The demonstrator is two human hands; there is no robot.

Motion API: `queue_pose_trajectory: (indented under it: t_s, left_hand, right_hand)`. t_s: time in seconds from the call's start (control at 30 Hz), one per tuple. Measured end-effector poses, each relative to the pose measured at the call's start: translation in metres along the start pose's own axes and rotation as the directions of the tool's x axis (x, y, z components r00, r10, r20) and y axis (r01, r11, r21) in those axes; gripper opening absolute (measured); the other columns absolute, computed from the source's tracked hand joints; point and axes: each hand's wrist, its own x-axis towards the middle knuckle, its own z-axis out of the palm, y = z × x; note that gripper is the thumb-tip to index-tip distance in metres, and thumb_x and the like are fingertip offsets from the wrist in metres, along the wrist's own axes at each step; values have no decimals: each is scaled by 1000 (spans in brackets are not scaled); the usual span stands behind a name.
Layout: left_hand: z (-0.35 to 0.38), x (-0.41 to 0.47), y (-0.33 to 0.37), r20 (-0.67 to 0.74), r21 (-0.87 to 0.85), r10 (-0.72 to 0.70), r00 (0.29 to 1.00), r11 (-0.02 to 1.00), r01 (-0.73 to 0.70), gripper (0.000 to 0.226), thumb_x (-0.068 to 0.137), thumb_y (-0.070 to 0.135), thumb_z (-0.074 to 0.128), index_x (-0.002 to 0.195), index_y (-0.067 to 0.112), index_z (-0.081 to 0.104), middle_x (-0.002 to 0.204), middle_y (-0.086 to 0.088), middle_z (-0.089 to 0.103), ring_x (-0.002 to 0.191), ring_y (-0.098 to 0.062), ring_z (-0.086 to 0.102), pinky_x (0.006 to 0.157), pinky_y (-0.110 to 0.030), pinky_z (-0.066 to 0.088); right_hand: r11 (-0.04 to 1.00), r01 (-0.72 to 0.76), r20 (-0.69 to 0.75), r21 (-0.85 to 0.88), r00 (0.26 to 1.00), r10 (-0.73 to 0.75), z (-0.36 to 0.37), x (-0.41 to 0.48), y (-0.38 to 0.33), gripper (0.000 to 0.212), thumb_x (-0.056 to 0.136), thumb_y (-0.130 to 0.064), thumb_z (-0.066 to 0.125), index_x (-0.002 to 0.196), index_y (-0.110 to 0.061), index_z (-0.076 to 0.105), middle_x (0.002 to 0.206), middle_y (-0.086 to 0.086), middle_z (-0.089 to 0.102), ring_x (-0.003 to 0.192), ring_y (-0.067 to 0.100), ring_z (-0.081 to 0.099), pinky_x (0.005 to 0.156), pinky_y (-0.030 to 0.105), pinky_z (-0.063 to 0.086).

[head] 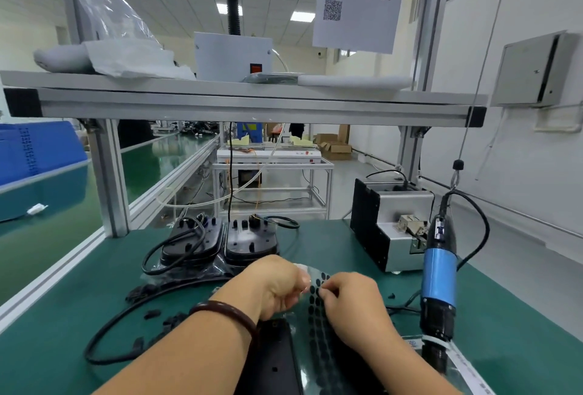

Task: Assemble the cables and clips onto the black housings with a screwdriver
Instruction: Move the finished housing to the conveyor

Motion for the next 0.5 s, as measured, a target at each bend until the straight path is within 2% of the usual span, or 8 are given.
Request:
queue_pose_trajectory:
  t_s: [0.07,0.13,0.2,0.27,0.37,0.5]
  left_hand:
    - [-2,-3,0,9,-25,35,999,999,-35,20,91,-5,51,84,11,62,70,-3,60,52,-7,54,46,-17,44]
    - [-3,-6,2,46,-27,28,999,999,-26,19,92,-6,52,97,10,61,77,-6,63,53,-9,58,52,-20,48]
    - [-6,-9,3,92,-37,21,996,999,-18,27,91,-9,50,110,9,57,91,-12,64,62,-15,61,60,-26,52]
    - [-7,-12,5,94,-34,34,995,999,-31,34,88,-15,47,114,6,54,103,-19,65,71,-20,64,63,-28,56]
    - [-6,-16,10,60,-14,88,994,996,-87,35,85,-21,46,109,4,52,106,-27,64,73,-25,66,70,-33,59]
    - [-2,-23,14,-1,8,128,992,992,-128,29,85,-20,47,95,8,51,99,-25,63,59,-20,66,55,-27,59]
  right_hand:
    - [999,17,-8,36,1000,-16,1,-1,-2,21,92,-25,56,89,-16,75,89,-1,72,87,16,62,75,25,47]
    - [998,36,-21,53,999,-35,2,-1,-3,22,93,-25,56,87,-14,74,85,1,71,84,18,61,74,28,47]
    - [996,55,-13,70,998,-54,1,-2,-5,23,94,-25,55,87,-15,75,82,0,70,81,17,60,72,28,45]
    - [994,71,3,81,997,-71,0,-2,-7,23,94,-27,56,85,-18,75,74,-2,67,70,13,55,61,23,39]
    - [995,73,6,69,997,-74,0,-2,-11,24,94,-26,54,85,-17,75,70,-2,65,63,11,49,56,22,35]
    - [996,36,-14,86,999,-35,-1,0,-14,22,95,-24,53,86,-16,72,72,-4,62,62,9,50,51,15,35]
